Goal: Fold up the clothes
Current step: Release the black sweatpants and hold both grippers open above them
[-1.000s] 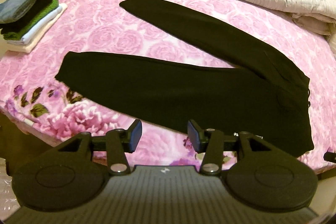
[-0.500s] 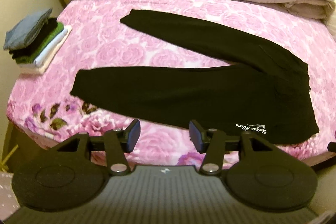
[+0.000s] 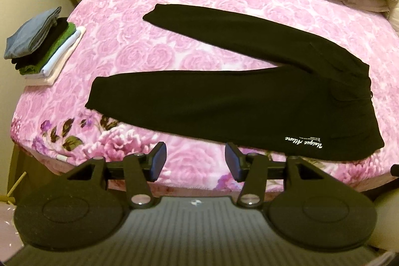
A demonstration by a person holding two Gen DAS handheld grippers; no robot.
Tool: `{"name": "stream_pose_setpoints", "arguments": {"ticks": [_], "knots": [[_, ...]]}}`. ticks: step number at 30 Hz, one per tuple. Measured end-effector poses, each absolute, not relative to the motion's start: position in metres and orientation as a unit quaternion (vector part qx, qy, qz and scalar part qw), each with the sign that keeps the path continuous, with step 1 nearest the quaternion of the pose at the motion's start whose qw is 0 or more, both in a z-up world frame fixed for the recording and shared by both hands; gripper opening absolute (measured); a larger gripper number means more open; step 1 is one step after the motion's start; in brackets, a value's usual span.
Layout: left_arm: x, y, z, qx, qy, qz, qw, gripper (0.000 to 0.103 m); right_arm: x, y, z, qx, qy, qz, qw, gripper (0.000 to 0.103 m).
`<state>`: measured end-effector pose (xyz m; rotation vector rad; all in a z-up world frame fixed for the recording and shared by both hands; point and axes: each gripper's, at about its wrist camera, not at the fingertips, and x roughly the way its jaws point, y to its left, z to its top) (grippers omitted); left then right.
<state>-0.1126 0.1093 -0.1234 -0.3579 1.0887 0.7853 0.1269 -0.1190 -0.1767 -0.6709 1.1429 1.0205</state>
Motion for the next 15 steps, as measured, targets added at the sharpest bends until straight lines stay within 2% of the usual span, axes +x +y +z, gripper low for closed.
{"name": "stream_pose_setpoints", "arguments": {"ticks": [15], "knots": [[-0.115, 0.124, -0.137, -0.181, 0.511, 0.359, 0.76, 0.048, 0.129, -0.102, -0.177, -0.309, 0.497, 0.451, 0.674, 0.083]]}}
